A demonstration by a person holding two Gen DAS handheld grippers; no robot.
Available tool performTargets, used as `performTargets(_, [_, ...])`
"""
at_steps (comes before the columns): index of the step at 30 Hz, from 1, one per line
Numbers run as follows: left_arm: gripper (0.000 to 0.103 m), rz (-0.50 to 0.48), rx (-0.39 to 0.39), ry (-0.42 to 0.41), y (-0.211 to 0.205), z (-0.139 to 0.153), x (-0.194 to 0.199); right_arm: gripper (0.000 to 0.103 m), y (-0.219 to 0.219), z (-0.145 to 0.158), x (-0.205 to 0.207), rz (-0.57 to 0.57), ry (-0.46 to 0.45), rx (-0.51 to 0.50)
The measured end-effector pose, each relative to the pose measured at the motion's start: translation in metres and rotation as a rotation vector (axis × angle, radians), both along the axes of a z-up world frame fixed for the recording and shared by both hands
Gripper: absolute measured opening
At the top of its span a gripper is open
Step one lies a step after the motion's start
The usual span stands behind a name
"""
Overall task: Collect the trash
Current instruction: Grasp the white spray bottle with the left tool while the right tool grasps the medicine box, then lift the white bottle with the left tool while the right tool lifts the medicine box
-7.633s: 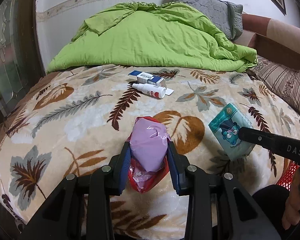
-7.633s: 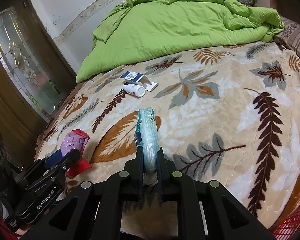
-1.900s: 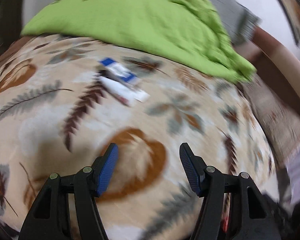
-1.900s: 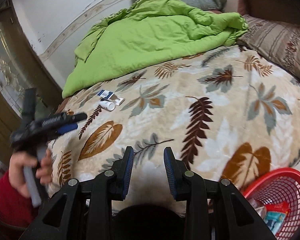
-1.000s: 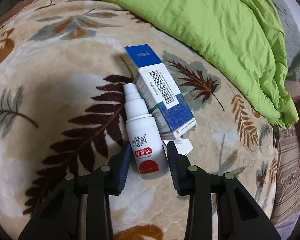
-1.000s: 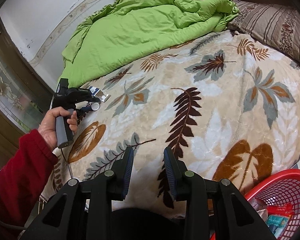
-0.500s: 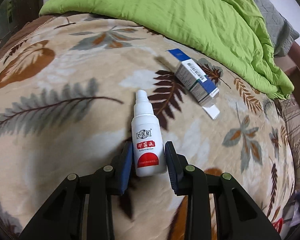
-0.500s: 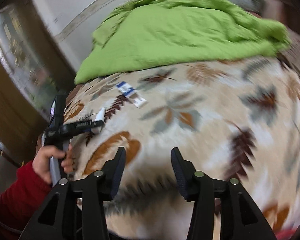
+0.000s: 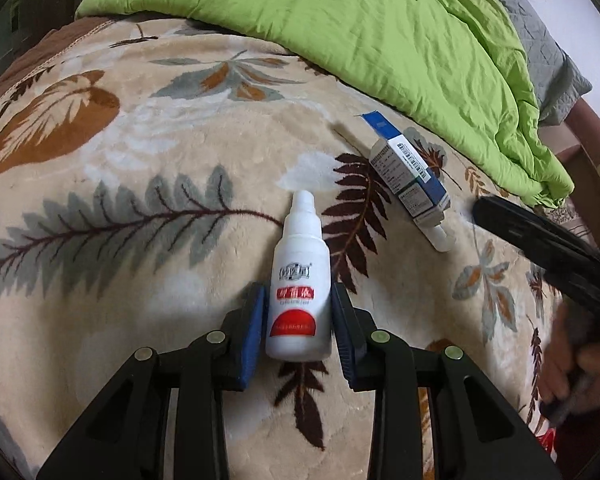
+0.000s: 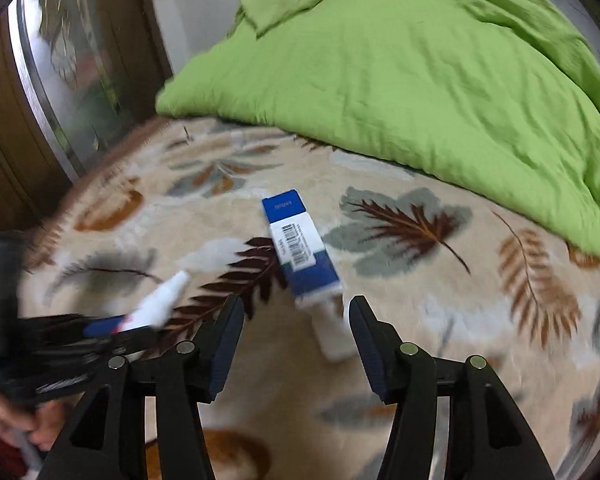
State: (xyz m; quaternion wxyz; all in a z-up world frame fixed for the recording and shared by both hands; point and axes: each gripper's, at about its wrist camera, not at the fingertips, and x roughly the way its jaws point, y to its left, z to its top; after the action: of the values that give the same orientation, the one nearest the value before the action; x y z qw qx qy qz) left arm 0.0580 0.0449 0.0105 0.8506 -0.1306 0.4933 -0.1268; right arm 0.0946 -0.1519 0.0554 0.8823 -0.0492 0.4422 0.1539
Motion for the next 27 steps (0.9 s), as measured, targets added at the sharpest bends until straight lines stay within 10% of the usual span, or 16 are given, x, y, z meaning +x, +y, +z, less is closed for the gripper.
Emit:
performTargets(13, [0.03, 0.007, 0.041, -0.057, -0.002, -0.001, 0.002, 0.044, 0.013, -0.03, 0.025, -0.054, 0.038, -0.036])
performTargets(27, [0.029, -0.052, 0.093, -0.144, -0.03, 0.02, -0.091, 0.044, -0.029, 0.002, -0.137, -0.181, 0.023, 0.159])
